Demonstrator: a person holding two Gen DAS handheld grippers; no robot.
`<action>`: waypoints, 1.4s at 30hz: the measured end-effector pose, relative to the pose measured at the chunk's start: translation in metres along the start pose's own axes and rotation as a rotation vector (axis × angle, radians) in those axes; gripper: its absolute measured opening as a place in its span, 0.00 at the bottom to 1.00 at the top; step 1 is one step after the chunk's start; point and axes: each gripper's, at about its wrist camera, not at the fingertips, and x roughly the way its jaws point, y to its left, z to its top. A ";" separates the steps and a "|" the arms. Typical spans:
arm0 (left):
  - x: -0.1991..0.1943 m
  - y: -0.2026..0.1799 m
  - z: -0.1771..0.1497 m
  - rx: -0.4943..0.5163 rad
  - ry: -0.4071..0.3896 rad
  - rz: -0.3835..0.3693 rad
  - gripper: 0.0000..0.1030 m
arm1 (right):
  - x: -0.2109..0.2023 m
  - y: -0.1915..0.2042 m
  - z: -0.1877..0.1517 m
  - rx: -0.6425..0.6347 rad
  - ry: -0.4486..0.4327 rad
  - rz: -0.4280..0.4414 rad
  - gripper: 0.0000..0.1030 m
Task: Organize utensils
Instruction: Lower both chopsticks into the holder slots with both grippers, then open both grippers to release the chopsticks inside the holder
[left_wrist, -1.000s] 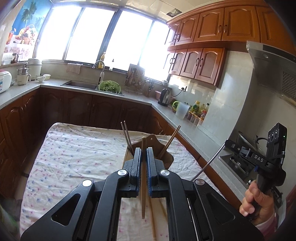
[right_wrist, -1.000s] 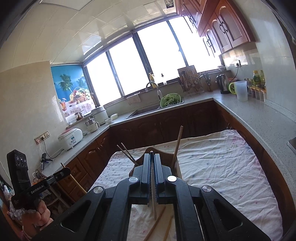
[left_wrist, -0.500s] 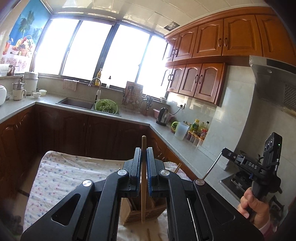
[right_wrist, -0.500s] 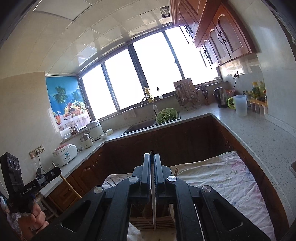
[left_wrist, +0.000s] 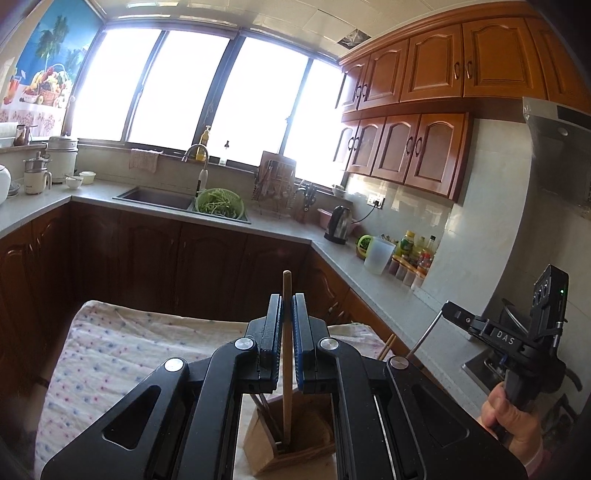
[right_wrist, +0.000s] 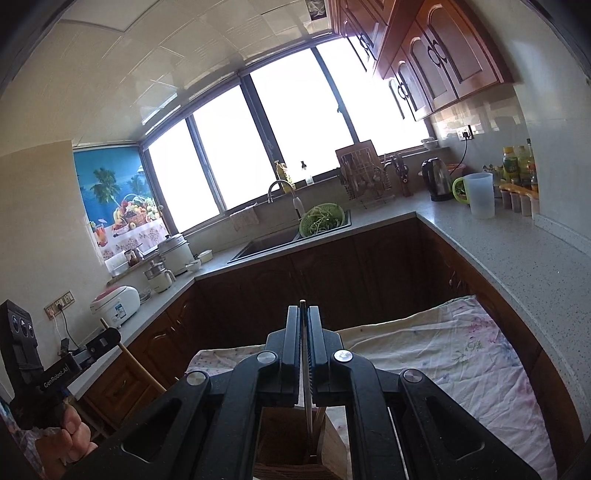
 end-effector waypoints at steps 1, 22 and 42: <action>0.004 0.001 -0.005 -0.002 0.010 0.003 0.04 | 0.004 -0.002 -0.005 0.006 0.011 0.000 0.03; 0.037 0.019 -0.062 -0.070 0.108 0.037 0.05 | 0.046 -0.021 -0.056 0.071 0.155 -0.022 0.02; 0.031 0.019 -0.059 -0.074 0.132 0.065 0.41 | 0.043 -0.026 -0.061 0.107 0.172 -0.001 0.31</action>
